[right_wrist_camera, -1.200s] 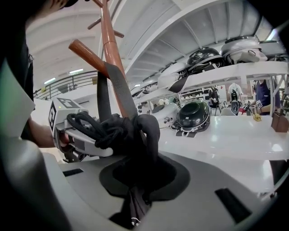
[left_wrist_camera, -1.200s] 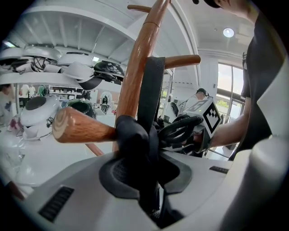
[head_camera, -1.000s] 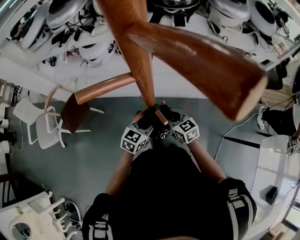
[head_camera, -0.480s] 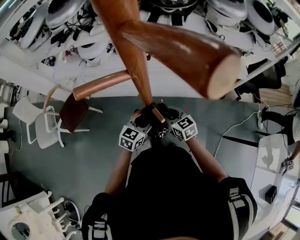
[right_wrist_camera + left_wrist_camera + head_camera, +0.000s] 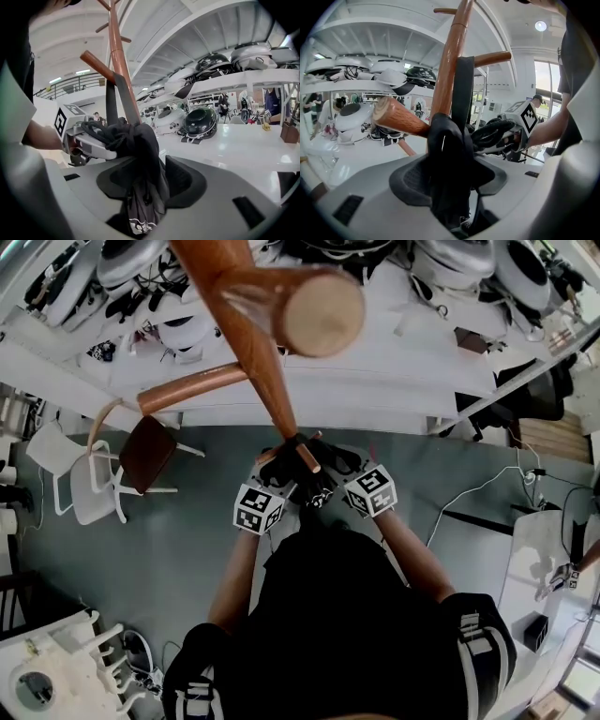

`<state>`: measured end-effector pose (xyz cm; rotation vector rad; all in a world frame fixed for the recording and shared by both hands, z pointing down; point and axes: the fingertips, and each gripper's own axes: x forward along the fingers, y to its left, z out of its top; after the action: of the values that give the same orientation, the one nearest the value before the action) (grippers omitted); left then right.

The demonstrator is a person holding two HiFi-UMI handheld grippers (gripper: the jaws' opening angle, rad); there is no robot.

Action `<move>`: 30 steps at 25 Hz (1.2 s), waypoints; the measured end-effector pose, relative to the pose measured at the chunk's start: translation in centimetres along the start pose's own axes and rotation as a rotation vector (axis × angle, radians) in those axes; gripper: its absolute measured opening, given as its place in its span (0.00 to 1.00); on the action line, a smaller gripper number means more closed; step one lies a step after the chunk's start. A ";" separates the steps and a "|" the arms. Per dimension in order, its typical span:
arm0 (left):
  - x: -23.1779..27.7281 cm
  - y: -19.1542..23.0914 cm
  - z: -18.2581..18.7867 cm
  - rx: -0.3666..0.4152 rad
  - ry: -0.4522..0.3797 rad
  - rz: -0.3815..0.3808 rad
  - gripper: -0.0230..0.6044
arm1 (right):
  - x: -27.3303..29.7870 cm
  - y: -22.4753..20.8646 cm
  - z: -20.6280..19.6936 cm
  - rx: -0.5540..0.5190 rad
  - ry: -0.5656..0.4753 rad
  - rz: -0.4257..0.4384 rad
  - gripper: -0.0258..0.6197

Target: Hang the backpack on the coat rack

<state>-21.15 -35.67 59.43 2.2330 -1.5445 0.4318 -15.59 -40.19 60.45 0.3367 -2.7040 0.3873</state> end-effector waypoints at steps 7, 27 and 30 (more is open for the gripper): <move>-1.9 -0.3 -0.4 -0.028 -0.007 0.080 0.40 | -2.8 0.2 -0.1 -0.020 -0.028 -0.001 0.32; -5.0 -7.5 -2.1 -0.109 -0.110 0.236 0.10 | -9.8 2.4 -4.2 -0.177 -0.062 0.095 0.06; -5.0 -9.2 -2.7 -0.099 -0.102 0.233 0.10 | -10.6 2.8 -4.9 -0.158 -0.049 0.105 0.06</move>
<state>-14.37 -27.37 58.20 2.0373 -1.8472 0.3033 -5.18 -34.16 59.86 0.1616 -2.7862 0.1943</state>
